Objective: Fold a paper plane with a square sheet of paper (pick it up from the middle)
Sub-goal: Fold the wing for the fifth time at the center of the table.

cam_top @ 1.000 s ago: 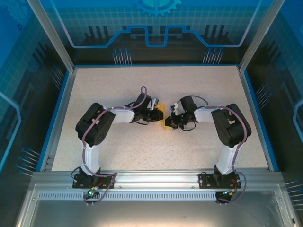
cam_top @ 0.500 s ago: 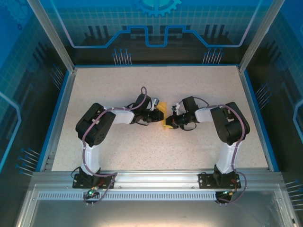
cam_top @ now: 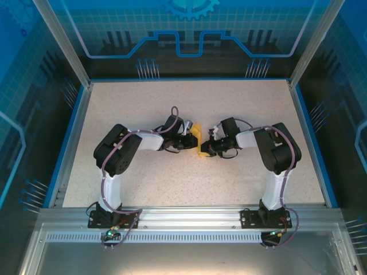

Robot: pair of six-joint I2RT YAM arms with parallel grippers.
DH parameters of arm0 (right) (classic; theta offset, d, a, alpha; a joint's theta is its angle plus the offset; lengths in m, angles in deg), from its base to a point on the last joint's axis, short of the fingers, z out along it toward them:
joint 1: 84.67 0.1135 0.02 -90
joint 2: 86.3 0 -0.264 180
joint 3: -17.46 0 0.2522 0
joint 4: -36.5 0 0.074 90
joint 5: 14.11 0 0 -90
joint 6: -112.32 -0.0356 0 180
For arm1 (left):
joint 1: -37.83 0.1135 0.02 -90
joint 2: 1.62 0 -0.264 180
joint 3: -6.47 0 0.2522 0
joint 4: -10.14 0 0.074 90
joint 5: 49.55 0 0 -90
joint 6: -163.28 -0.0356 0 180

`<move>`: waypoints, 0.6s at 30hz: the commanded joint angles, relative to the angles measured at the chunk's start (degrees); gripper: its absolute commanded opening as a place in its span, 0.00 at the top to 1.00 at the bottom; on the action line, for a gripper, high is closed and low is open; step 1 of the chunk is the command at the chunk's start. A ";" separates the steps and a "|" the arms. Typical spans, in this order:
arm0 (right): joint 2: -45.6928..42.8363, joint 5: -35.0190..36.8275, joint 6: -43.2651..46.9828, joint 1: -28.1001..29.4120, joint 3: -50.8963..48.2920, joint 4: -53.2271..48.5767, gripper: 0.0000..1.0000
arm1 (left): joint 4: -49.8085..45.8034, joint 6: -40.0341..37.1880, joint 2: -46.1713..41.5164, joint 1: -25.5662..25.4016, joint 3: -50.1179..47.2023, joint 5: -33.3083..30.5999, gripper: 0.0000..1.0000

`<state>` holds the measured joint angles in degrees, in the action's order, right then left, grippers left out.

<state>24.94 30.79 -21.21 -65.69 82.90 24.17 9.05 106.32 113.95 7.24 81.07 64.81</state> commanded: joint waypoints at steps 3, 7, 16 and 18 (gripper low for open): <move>1.53 -0.95 -0.67 -0.73 -0.53 -0.29 1.00 | -2.60 -0.75 2.28 -0.12 2.06 0.07 0.83; 0.27 -0.24 -0.39 -0.75 -0.29 -1.30 1.00 | -6.35 -1.45 2.97 -0.30 3.51 -1.52 0.84; -10.34 10.46 3.87 -0.53 -0.96 -10.14 0.84 | -16.54 -4.02 4.81 -1.46 7.86 -5.78 0.85; -11.94 14.13 5.55 0.44 -0.19 -12.73 0.84 | -18.25 -3.99 5.34 -1.66 8.95 -6.23 0.85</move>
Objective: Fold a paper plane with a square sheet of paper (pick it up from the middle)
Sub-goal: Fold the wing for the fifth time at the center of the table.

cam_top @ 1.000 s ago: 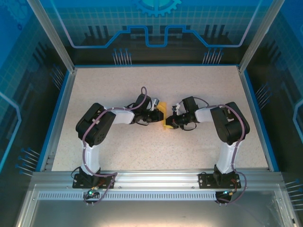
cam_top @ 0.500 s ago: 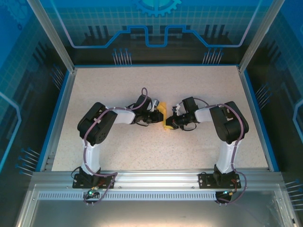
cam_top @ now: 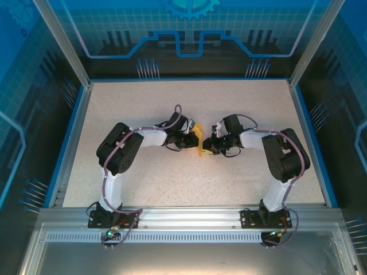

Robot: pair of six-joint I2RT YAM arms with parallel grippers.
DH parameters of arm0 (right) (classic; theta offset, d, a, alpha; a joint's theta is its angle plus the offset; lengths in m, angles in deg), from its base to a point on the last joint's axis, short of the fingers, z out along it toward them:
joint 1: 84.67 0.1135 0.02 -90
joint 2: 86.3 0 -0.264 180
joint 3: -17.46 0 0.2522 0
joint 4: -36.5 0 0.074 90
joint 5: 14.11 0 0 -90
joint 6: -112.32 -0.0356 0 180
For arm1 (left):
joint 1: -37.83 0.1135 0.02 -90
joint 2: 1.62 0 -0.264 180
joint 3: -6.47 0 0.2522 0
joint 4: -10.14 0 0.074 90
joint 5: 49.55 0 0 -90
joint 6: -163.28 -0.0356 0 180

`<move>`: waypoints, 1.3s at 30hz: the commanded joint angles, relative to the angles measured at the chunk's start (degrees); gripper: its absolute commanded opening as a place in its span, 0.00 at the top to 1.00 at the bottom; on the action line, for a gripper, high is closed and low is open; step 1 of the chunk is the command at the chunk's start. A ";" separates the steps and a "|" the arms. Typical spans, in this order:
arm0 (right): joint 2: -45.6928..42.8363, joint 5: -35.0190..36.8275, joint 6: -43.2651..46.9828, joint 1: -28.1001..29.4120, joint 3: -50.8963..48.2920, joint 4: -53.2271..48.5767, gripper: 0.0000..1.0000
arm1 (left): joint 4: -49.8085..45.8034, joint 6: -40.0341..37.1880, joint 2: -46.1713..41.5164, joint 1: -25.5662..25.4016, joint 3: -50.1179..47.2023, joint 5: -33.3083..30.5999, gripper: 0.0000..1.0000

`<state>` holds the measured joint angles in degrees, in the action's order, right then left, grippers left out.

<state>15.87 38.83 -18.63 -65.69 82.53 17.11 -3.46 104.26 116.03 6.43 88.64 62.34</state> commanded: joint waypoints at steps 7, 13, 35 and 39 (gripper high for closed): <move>-1.79 11.57 4.41 5.60 4.12 -8.70 0.89 | -9.17 0.16 4.35 -1.18 3.49 -5.22 0.86; 1.20 11.14 4.06 6.96 4.41 -7.43 0.91 | -10.52 2.34 4.34 -1.14 4.00 -6.64 0.89; 2.05 12.18 2.98 4.31 0.19 -7.36 0.93 | -9.93 3.47 2.28 -1.19 7.09 -5.50 0.86; -2.74 10.83 3.02 3.98 -0.48 -4.68 0.93 | -10.58 3.72 2.98 -1.20 7.76 -5.63 0.86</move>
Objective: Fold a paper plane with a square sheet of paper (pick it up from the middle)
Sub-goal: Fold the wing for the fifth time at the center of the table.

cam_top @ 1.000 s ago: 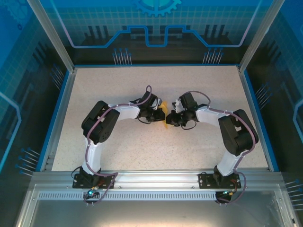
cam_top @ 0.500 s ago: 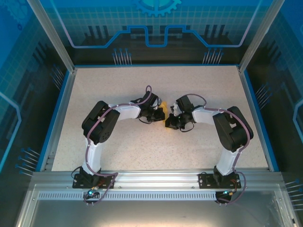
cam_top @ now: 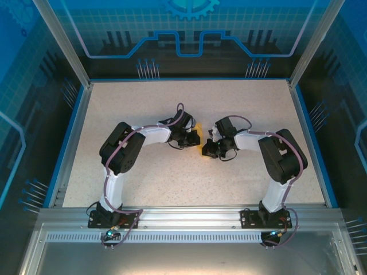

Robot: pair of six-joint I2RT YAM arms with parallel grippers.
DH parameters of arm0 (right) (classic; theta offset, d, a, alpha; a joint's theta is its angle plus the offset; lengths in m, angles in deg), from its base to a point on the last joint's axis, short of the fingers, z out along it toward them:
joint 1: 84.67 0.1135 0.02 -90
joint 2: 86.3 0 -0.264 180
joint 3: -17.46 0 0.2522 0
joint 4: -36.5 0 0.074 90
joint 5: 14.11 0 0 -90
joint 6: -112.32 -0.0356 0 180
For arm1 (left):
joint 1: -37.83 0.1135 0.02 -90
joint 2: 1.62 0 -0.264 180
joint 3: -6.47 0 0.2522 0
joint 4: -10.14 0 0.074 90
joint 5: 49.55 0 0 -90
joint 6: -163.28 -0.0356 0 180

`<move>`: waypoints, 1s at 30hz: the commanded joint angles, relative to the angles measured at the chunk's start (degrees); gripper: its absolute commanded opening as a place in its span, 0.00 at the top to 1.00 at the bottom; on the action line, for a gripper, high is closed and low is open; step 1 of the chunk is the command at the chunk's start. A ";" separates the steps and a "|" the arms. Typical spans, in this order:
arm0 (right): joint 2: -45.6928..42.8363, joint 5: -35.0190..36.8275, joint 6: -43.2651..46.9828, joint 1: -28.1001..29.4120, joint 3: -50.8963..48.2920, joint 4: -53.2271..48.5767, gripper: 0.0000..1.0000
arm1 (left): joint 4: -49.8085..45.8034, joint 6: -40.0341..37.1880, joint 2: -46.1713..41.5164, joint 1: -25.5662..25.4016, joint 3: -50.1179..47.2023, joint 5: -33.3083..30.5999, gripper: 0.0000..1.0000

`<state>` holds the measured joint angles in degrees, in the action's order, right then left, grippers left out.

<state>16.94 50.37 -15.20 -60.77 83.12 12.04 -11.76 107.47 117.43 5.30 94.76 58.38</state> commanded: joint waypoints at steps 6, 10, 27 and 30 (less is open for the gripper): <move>-6.34 -1.05 0.50 -0.24 -0.86 1.92 0.91 | -3.67 1.29 3.54 -0.02 1.67 -2.26 0.88; -4.09 -0.46 0.70 1.01 0.34 2.05 0.89 | -4.36 1.60 3.89 0.01 1.95 -2.46 0.88; 1.22 -0.14 -1.42 -0.87 -0.98 5.25 0.90 | -5.66 1.15 4.00 -0.03 2.74 -2.73 0.89; 1.77 0.28 -1.34 -1.04 -1.19 4.83 0.90 | -5.90 1.10 4.00 0.00 3.00 -2.82 0.89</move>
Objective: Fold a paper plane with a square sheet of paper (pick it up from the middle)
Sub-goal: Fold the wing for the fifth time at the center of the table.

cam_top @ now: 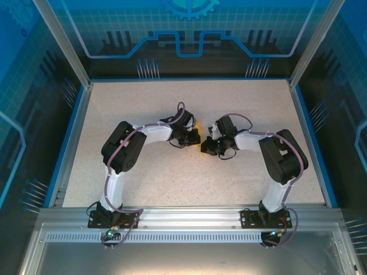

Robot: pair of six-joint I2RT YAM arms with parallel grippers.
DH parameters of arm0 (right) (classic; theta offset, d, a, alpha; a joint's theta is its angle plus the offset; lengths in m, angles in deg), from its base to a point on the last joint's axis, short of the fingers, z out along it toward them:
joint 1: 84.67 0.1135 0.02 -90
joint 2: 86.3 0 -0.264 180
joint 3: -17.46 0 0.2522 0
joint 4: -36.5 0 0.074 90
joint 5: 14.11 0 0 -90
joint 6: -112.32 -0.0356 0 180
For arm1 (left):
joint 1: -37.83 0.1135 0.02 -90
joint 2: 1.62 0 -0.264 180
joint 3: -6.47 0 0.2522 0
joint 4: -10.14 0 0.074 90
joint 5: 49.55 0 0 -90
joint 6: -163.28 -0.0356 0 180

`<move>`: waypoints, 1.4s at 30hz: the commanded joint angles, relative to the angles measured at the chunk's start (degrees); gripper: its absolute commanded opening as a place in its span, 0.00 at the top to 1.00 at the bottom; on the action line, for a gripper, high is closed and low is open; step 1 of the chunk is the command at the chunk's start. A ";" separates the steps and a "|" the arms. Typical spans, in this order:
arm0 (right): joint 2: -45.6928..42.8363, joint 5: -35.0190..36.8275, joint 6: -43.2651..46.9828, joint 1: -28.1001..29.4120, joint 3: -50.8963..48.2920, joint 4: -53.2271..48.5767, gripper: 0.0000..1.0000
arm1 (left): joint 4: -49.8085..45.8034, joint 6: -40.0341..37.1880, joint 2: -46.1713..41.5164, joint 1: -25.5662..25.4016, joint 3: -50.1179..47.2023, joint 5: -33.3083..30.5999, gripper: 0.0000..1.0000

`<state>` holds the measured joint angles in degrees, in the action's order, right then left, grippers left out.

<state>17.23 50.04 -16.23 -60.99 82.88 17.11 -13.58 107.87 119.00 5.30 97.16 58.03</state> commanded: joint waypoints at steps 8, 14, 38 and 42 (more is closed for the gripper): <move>-1.09 -0.07 -0.18 -1.00 -0.95 0.42 0.90 | -4.37 0.58 2.43 -0.06 0.87 -2.52 0.88; -3.32 -0.76 1.47 0.99 -0.47 0.76 0.90 | -4.46 0.59 2.52 -0.07 0.99 -2.55 0.88; 4.68 -2.59 -4.03 -3.32 -6.12 3.34 0.94 | 5.95 -1.49 -4.68 0.34 -0.99 4.79 0.72; 6.08 -4.41 -5.74 -3.93 -5.56 2.99 0.95 | 13.90 0.51 -6.70 0.30 -6.80 8.98 0.74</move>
<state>19.57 43.22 -19.85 -63.72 79.10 24.80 -6.67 107.82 115.28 5.47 93.27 62.36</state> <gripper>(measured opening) 0.063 0.269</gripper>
